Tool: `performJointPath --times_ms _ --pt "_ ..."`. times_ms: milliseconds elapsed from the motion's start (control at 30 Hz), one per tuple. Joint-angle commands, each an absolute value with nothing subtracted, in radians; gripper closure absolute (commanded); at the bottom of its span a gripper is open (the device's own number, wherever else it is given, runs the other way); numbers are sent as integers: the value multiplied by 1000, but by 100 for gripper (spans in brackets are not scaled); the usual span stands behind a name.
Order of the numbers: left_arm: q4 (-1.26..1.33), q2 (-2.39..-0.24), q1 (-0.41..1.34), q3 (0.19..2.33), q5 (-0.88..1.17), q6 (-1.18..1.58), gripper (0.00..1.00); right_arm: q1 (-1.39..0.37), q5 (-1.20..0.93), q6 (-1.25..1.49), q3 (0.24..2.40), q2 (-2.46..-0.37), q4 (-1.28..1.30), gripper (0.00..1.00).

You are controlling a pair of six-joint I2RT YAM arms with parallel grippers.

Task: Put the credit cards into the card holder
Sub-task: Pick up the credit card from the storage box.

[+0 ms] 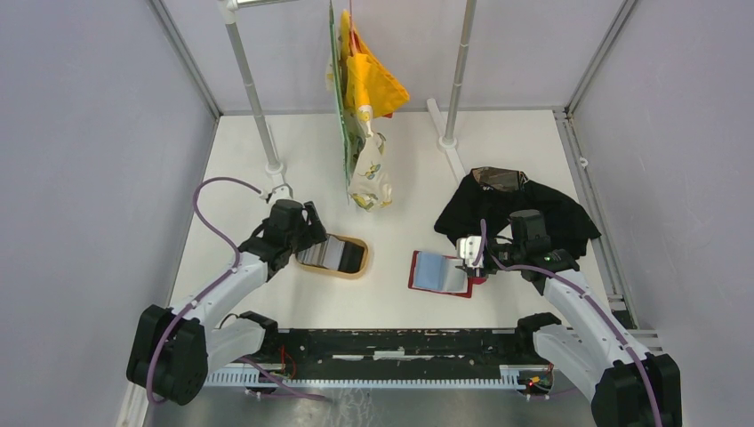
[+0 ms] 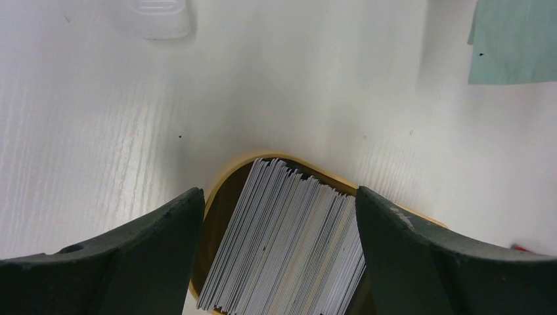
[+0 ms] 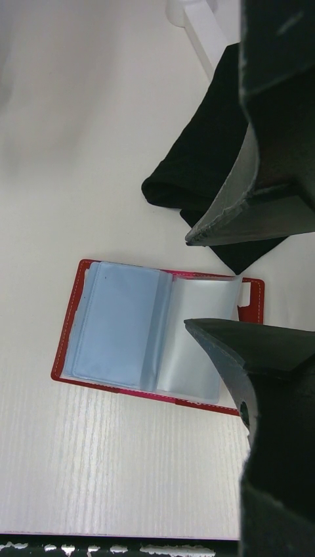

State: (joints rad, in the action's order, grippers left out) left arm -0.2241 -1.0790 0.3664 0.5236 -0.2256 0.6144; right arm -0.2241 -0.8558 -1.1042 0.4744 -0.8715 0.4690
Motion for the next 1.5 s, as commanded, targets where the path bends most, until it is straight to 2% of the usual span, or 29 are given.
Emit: performJointPath --times_ms 0,333,1000,1267,1467 --pt "-235 -1072 372 511 -125 700 12 -220 -884 -1113 482 -869 456 50" --pt "-197 -1020 419 424 -6 752 17 -220 -913 -1110 480 -877 459 50" --pt "-6 -1113 679 427 19 864 15 -221 -920 -1115 479 -890 468 49" --pt "-276 -944 680 515 -156 764 7 -220 -933 -1120 479 -893 472 49" --pt "-293 -847 680 505 -77 756 8 -219 -941 -1124 477 -894 474 49"
